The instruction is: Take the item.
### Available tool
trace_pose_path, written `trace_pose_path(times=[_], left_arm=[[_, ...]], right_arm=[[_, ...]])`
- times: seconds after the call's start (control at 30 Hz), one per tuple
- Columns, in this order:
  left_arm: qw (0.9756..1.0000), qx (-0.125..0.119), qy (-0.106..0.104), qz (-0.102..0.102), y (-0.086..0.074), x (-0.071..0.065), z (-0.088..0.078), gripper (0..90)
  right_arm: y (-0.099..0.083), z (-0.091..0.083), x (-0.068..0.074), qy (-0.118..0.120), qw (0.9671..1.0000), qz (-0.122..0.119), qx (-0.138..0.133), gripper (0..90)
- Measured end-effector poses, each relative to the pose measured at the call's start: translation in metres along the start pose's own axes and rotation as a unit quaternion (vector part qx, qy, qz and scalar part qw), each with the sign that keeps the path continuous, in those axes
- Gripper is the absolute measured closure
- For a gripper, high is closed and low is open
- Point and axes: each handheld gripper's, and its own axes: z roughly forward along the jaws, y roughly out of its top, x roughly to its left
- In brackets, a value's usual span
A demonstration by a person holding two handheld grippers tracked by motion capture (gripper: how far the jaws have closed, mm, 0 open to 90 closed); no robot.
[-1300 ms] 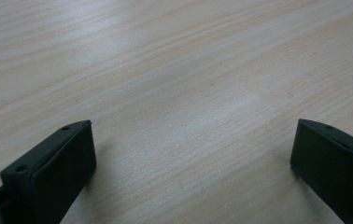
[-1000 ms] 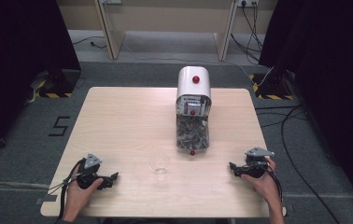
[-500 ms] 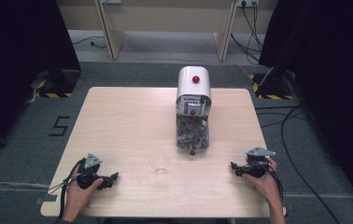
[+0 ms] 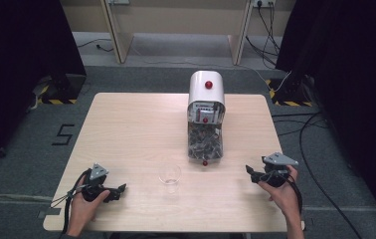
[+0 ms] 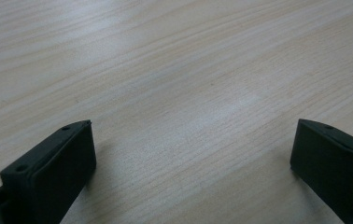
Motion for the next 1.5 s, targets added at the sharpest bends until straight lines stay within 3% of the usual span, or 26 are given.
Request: trace_pose_path(times=[0.23, 0.3, 0.37, 0.43, 0.83, 1.37, 1.5], left_arm=[[1.0000, 0.000, 0.000, 0.000, 0.000, 0.000, 0.000, 0.0], [1.0000, 0.000, 0.000, 0.000, 0.000, 0.000, 0.000, 0.0], [1.0000, 0.000, 0.000, 0.000, 0.000, 0.000, 0.000, 0.0], [1.0000, 0.000, 0.000, 0.000, 0.000, 0.000, 0.000, 0.0], [1.0000, 0.000, 0.000, 0.000, 0.000, 0.000, 0.000, 0.0], [1.0000, 0.000, 0.000, 0.000, 0.000, 0.000, 0.000, 0.0], [1.0000, 0.000, 0.000, 0.000, 0.000, 0.000, 0.000, 0.0]], right_arm=[[0.009, -0.002, 0.011, 0.015, 0.9997, -0.011, -0.016, 33.1], [0.015, -0.004, 0.019, 0.024, 0.9990, -0.014, -0.036, 34.9], [0.017, -0.004, 0.022, 0.027, 0.9987, -0.017, -0.040, 35.7], [0.023, -0.006, 0.031, 0.035, 0.9975, -0.032, -0.052, 37.4], [0.036, 0.001, 0.053, 0.062, 0.9942, -0.059, -0.064, 40.3], [0.053, 0.014, 0.076, 0.108, 0.9877, -0.083, -0.077, 43.9], [0.065, 0.021, 0.082, 0.122, 0.9848, -0.084, -0.091, 44.7]])
